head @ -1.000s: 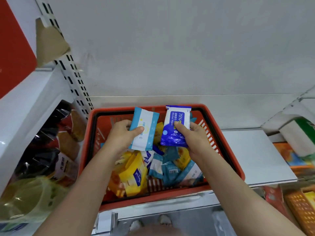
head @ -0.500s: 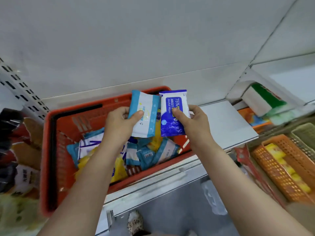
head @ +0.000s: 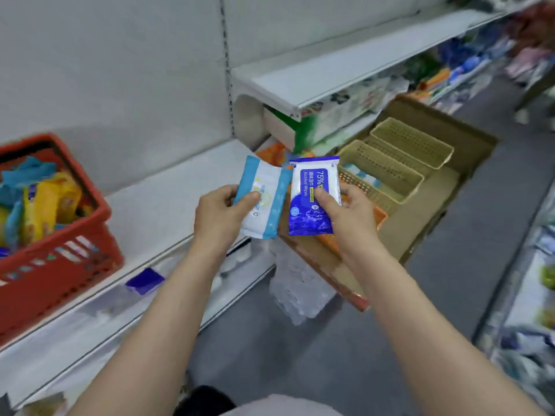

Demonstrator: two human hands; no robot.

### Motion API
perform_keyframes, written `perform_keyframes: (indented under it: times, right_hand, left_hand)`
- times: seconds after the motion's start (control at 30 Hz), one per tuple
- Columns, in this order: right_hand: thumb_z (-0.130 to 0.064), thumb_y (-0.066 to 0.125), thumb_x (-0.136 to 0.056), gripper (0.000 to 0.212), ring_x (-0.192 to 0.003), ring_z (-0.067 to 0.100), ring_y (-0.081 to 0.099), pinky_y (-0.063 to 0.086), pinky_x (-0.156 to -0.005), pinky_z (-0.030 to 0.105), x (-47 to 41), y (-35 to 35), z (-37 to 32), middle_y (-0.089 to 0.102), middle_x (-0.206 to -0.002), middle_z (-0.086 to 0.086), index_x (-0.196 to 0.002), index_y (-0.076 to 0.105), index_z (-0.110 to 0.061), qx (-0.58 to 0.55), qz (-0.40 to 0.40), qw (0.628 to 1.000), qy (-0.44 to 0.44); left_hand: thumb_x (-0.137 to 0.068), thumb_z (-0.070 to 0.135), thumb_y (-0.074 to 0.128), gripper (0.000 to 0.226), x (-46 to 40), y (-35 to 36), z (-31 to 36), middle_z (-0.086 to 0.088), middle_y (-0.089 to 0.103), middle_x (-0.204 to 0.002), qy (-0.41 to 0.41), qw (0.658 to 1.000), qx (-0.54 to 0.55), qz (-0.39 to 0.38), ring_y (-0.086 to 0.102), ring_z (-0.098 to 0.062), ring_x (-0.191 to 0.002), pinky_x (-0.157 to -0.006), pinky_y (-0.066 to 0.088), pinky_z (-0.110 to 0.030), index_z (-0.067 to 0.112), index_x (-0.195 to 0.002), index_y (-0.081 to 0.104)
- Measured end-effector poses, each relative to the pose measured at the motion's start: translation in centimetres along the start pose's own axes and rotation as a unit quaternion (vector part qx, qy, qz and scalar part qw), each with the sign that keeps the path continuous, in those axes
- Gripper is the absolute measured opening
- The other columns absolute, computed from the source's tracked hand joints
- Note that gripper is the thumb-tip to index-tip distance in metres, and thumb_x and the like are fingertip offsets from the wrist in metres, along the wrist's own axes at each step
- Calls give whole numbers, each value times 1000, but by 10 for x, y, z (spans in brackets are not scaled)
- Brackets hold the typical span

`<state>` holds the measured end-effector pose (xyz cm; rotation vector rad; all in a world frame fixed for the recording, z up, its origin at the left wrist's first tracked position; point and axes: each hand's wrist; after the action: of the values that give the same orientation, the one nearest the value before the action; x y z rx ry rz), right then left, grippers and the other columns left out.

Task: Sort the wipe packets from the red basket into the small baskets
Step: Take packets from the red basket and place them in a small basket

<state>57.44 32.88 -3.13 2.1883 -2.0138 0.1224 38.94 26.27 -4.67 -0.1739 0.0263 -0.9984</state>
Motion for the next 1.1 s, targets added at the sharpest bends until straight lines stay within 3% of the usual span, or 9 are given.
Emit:
perform_keyframes:
  times: [0.13,0.27,0.43,0.6,0.73,0.87,1.0,1.1]
  right_hand:
    - [-11,71,-88,29,-70,15,71,57,-59,26,-14,-98,2,74,-94,11,-114,61,-2,-3,54,998,14]
    - [-14,72,-88,28,-87,26,73,60,-73,36,-37,-160,2,74,-102,12,-112,61,-4,-9,87,996,28]
    - [-15,72,-89,26,-87,25,73,59,-69,29,-91,-208,-4,74,-102,12,-111,60,-6,3,100,994,35]
    - [-20,74,-87,19,-89,26,73,60,-77,39,-180,-248,-10,74,-99,8,-102,62,-15,58,73,995,41]
    - [-24,75,-87,19,-87,24,74,61,-80,43,-263,-273,-23,74,-101,5,-99,60,-21,112,59,989,72]
    - [-21,71,-90,12,-74,15,74,59,-62,26,-337,-291,-38,74,-93,4,-95,61,-20,126,24,987,91]
    - [-20,71,-90,20,-78,19,74,60,-67,29,-402,-300,-38,75,-97,8,-106,61,-13,124,5,986,114]
    - [-16,69,-91,23,-62,9,70,55,-54,21,-449,-300,-34,73,-87,3,-111,60,-8,135,-31,982,126]
  left_hand:
    - [-78,19,80,25,20,100,10,-10,74,-90,-18,999,29,-30,70,-21,-77,-72,56,-40,13,-99,68]
    - [-69,27,84,35,14,167,17,-10,73,-87,-36,998,24,-47,70,-22,-72,-65,53,-39,16,-91,59]
    - [-75,30,82,31,-21,241,16,-7,74,-86,-36,997,15,-63,71,-23,-73,-67,54,-41,17,-92,59]
    - [-82,23,77,28,-74,322,3,-2,72,-85,-72,995,61,-44,68,-11,-64,-61,53,-30,12,-100,59]
    - [-83,17,77,25,-117,386,-1,-6,70,-89,-124,987,101,-28,66,-11,-66,-56,52,-23,11,-98,58]
    - [-82,12,77,34,-157,430,3,-12,71,-100,-163,979,117,-17,68,-15,-73,-64,53,-25,9,-109,57]
    - [-82,12,77,37,-193,456,4,-9,71,-103,-187,977,101,0,69,-17,-77,-63,54,-25,12,-114,58]
    - [-82,13,77,33,-215,472,2,-3,70,-97,-193,977,85,27,68,-15,-74,-63,55,-27,16,-110,60]
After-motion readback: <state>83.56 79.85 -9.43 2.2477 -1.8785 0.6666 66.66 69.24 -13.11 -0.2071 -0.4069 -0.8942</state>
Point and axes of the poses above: each hand's wrist, its own x-axis away from the middle knuckle, its own y-axis out of the palm, z = x × y
